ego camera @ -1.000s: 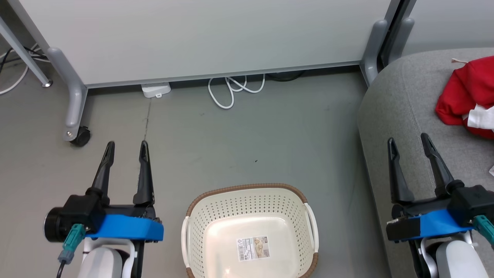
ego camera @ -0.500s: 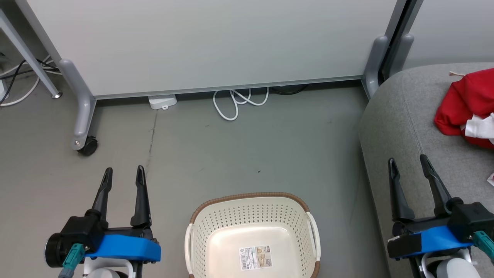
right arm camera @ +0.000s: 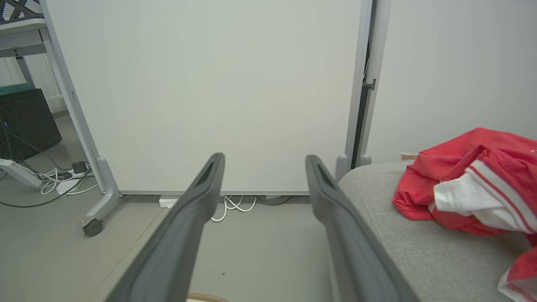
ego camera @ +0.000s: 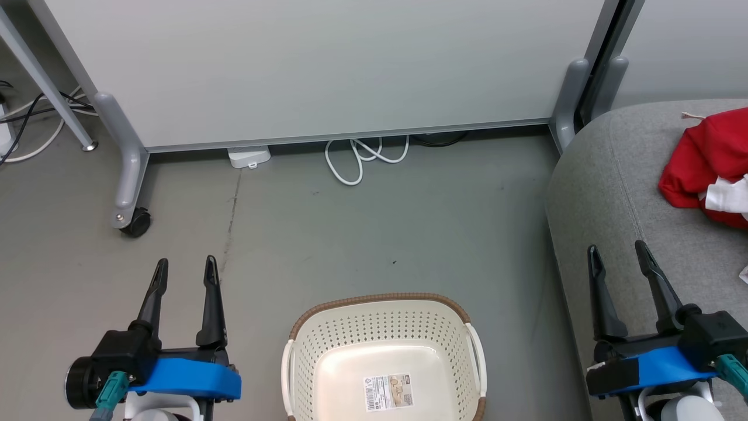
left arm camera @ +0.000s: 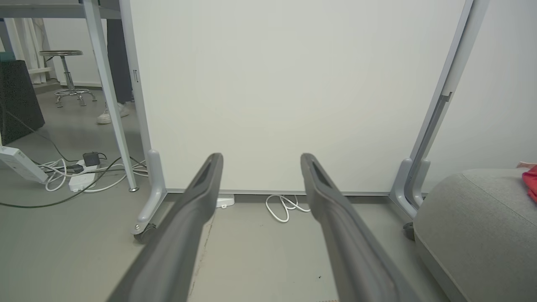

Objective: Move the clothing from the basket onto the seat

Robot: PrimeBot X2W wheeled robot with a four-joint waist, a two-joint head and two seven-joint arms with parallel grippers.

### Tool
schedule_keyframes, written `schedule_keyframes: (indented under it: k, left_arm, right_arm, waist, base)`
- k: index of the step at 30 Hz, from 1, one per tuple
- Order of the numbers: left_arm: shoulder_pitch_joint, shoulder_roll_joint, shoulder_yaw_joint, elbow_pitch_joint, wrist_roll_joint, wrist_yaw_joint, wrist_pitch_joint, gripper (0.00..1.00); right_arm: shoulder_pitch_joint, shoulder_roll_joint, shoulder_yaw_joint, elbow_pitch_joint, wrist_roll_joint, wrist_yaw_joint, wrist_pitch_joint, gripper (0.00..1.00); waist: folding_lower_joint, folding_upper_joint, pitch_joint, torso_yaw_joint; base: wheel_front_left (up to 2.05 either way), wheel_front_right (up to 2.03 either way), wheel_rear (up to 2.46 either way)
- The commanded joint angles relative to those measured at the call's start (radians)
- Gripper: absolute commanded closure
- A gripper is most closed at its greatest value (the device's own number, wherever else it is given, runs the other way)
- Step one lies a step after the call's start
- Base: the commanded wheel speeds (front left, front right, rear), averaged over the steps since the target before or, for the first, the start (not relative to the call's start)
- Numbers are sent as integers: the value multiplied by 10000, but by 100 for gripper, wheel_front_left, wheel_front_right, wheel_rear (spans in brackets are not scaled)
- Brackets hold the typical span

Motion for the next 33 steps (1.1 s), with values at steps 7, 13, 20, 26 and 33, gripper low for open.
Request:
schedule_keyframes:
  k: [7, 13, 20, 26, 33]
  left_arm:
    - [186, -53, 39, 327, -188, -1, 110, 100]
    - [130, -52, 141, 322, -1401, -7, 429, 100]
    - [81, -50, 236, 293, -2707, -13, 757, 100]
    - [40, -48, 310, 272, -3745, -19, 1017, 100]
    - [-11, -46, 389, 254, -4864, -26, 1295, 100]
  right_arm:
    - [17, 25, -24, 389, 239, 0, 78, 100]
    - [-30, 23, -79, 465, 1514, 0, 414, 100]
    - [-36, 20, -91, 491, 2888, 0, 726, 100]
    - [-56, 19, -113, 529, 3976, 0, 985, 100]
    - [-88, 16, -144, 579, 5148, 0, 1272, 100]
  waist:
    - [0, -1, 1, 4]
    - [0, -1, -42, -28]
    - [0, -1, -92, -64]
    - [0, -1, -134, -95]
    - [0, -1, -183, -131]
  base:
    - [0, 0, 0]
    - [0, 0, 0]
    - [0, 0, 0]
    - [0, 0, 0]
    - [0, 0, 0]
